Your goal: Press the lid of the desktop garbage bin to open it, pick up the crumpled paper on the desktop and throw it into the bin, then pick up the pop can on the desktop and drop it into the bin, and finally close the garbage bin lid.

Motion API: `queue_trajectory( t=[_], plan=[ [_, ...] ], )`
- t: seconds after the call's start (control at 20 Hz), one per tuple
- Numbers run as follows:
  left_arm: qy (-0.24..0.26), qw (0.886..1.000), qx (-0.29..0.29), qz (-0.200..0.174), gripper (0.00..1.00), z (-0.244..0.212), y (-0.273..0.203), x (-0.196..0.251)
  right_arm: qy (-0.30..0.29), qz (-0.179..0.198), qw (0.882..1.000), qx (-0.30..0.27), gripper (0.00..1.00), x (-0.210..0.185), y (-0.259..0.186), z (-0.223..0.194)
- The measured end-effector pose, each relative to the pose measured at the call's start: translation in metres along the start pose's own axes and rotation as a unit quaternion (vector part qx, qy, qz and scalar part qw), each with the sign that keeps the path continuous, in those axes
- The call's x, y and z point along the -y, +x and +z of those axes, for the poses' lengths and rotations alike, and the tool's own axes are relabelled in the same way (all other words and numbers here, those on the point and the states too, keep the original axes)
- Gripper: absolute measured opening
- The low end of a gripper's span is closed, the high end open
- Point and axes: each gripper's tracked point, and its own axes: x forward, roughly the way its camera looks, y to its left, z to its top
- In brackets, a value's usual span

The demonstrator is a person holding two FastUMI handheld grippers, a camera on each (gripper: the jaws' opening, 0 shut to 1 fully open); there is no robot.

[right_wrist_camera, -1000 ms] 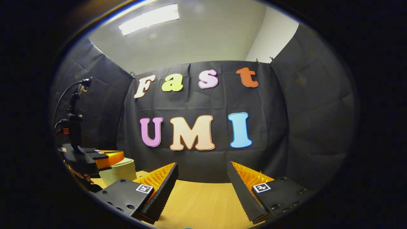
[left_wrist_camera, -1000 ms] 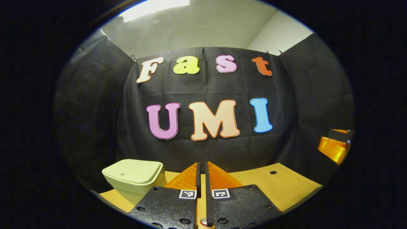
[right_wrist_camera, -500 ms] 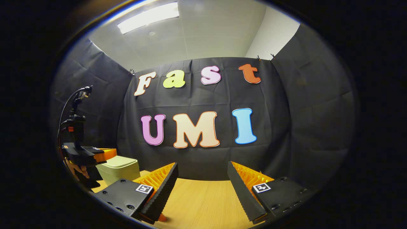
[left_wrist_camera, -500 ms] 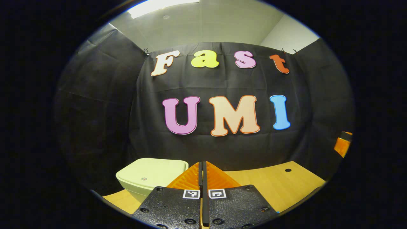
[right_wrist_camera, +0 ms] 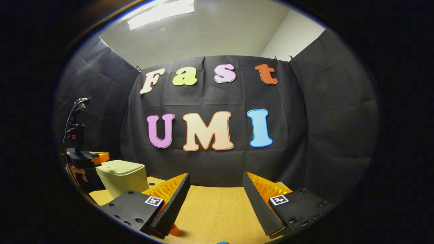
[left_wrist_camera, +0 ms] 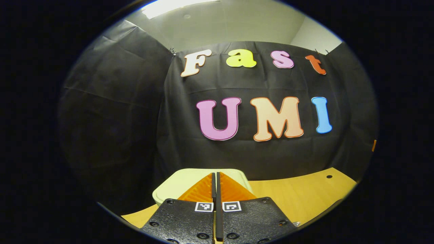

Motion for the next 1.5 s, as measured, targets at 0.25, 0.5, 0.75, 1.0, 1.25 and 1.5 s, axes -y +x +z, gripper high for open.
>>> queue_trajectory(
  t=[0.25, 0.5, 0.75, 1.0, 1.25, 1.5],
  plan=[
    [-0.009, 0.998, -0.058, 0.0, 0.0, -0.046, 0.011, -0.017, -0.004, -0.015, 1.0, -0.001, 0.98, -0.013, -0.003, -0.002],
    [-0.015, 0.999, -0.03, -0.026, 0.0, -0.046, 0.013, -0.014, -0.013, -0.031, 0.999, 0.003, 0.99, -0.019, -0.007, 0.003],
    [0.023, 0.999, -0.021, -0.034, 0.0, -0.045, 0.009, -0.013, -0.015, -0.048, 0.999, 0.013, 0.98, -0.01, -0.009, 0.008],
    [0.032, 0.998, 0.012, -0.058, 0.0, -0.014, 0.001, 0.016, -0.013, -0.056, 0.998, 0.014, 0.98, 0.006, -0.01, 0.01],
    [0.004, 0.992, 0.059, -0.108, 0.0, 0.032, -0.018, 0.071, -0.017, -0.052, 0.998, -0.003, 0.98, 0.021, -0.016, -0.003],
    [-0.019, 0.985, 0.07, -0.154, 0.22, 0.047, -0.045, 0.118, -0.019, -0.037, 0.999, -0.032, 0.98, 0.033, -0.015, -0.029]
  ],
)
